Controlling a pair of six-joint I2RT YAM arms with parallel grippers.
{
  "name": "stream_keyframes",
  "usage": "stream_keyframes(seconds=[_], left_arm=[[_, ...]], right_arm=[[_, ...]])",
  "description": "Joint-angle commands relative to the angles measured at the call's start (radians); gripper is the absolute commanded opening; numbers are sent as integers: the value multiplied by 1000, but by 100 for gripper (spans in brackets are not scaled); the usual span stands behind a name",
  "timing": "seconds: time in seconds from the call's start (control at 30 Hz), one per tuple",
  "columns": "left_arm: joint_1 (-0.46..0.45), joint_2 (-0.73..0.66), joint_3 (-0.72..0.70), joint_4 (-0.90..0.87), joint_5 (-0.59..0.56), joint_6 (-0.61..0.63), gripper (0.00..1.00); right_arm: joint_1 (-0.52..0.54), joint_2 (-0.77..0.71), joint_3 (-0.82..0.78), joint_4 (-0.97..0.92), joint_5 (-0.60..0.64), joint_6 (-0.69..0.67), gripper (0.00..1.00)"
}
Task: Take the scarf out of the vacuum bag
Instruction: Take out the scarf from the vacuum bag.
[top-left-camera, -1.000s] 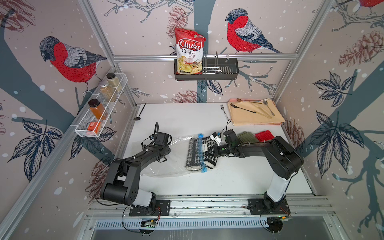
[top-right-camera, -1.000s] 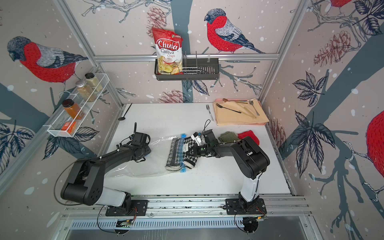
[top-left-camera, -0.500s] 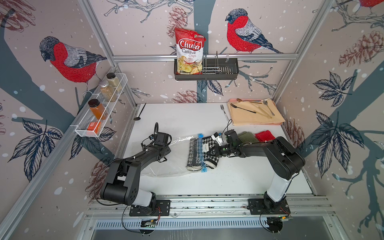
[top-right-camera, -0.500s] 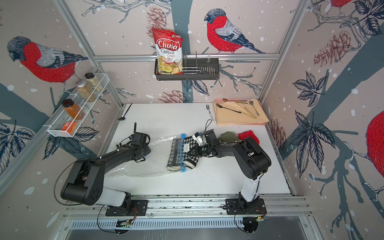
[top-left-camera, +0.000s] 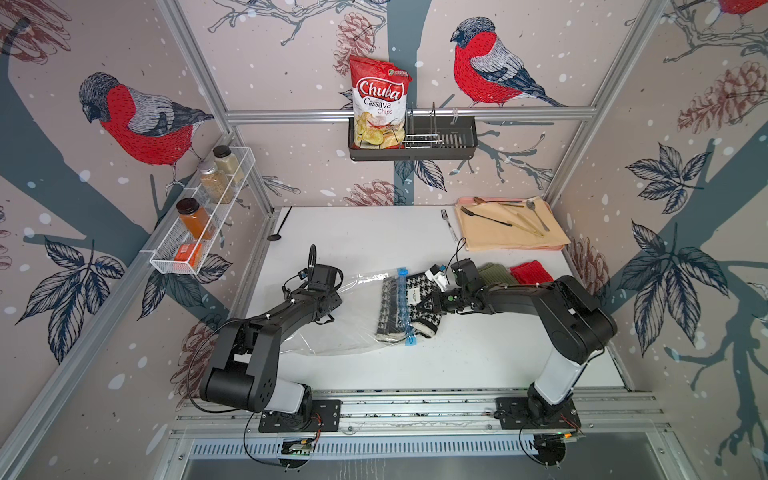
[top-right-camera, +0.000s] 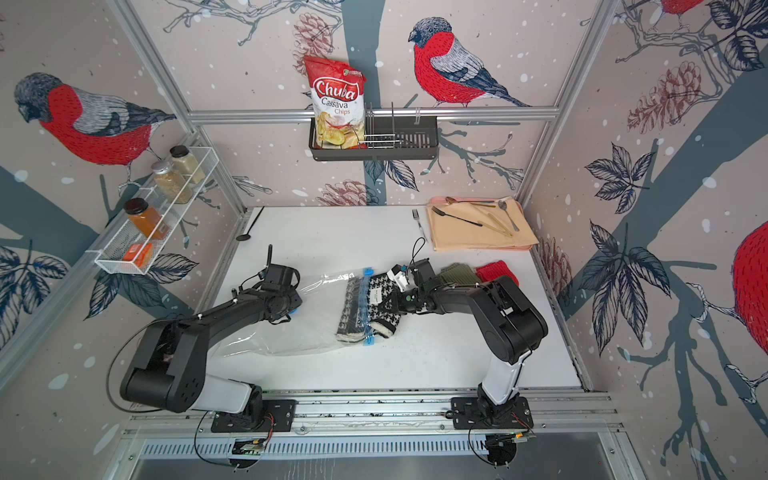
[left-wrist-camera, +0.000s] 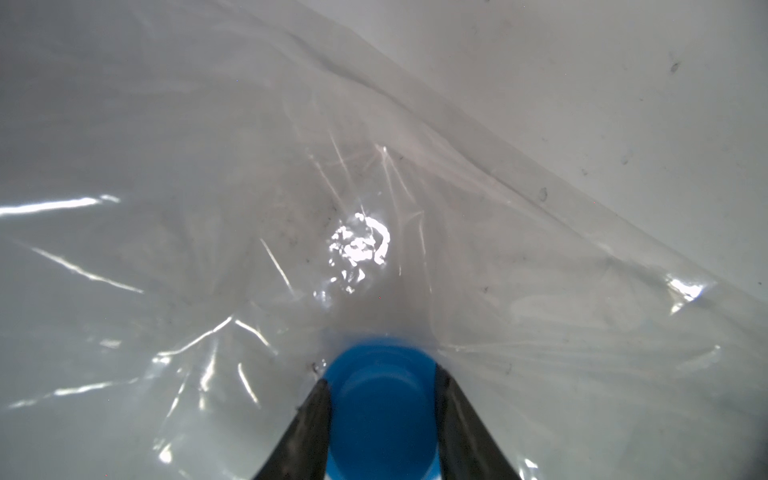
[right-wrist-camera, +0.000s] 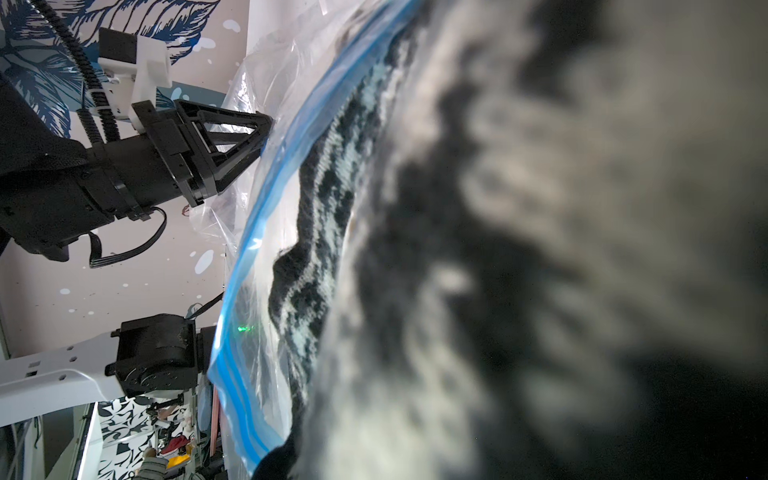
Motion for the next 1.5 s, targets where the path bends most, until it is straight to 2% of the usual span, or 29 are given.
stream_keyframes(seconds=[0.0,0.43,0.8,1.2,1.47], left_arm=[[5,-16,5,-33,-56,3,43],[21,-4,3,-30,-47,2,43],[21,-14,-3,-44,-50,5,43],[11,-58,-8,-92,43,7,49],[0,-15,-19,-78,89,13,49]], right_arm=[[2,12,8,-3,9,-11,0],[51,42,28,68,-28,31,0],[26,24,19,45,-15,19,0],[27,46,35,55,-12,25,0],[26,50,35,52,-13,22,0]])
